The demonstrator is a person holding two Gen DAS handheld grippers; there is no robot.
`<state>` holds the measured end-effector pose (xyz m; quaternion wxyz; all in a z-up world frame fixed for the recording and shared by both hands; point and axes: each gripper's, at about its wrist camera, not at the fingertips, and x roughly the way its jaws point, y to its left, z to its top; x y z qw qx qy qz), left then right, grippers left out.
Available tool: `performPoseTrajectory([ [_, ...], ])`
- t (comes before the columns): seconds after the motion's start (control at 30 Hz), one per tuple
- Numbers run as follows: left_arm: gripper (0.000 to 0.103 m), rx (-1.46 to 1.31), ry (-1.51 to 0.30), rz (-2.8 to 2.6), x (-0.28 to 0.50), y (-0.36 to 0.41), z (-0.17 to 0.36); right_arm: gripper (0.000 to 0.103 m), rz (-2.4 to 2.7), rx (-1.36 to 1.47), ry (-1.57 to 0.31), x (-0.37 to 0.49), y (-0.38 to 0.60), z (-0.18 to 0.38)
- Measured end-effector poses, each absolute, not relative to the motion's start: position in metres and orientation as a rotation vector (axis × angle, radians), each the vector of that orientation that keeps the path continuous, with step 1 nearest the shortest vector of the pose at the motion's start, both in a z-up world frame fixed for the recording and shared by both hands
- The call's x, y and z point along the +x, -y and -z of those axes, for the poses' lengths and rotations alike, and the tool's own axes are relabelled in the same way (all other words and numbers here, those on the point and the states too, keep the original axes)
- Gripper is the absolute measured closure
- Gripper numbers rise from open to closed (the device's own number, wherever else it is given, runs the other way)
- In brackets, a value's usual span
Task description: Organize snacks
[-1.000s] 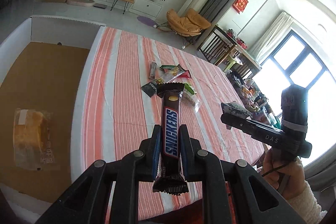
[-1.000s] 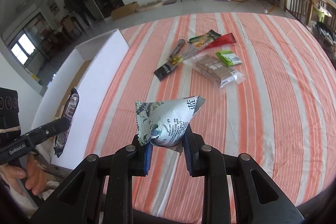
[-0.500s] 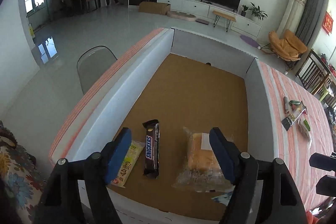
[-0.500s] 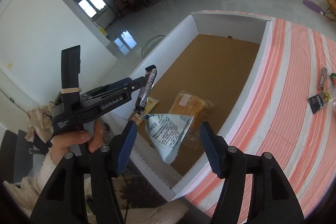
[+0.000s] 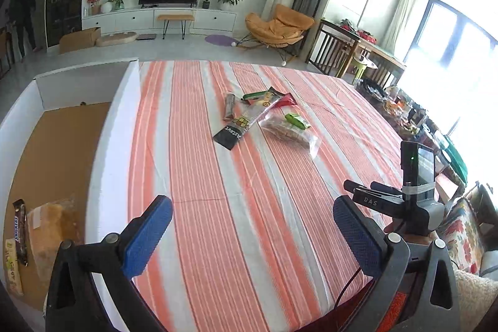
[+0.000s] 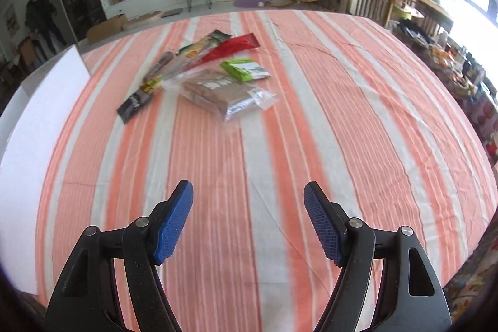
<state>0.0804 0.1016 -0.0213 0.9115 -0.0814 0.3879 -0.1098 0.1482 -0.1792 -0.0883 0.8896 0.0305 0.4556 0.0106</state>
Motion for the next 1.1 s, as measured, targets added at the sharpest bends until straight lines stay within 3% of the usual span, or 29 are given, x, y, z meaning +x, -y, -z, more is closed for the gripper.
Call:
performPoseTrajectory([
  [0.23, 0.001, -0.012, -0.928, 0.137, 0.177, -0.023, 0.114, 0.026, 0.054, 0.095, -0.94, 0.172, 0.215, 0.097],
  [0.47, 0.001, 0.032, -0.952, 0.064, 0.21, -0.022, 0.148, 0.024, 0.051, 0.041, -0.891, 0.194, 0.202, 0.118],
  [1.1, 0.0, 0.018, -0.945, 0.049, 0.216, -0.026, 0.15, 0.016, 0.051, 0.05, -0.898, 0.195, 0.205, 0.12],
])
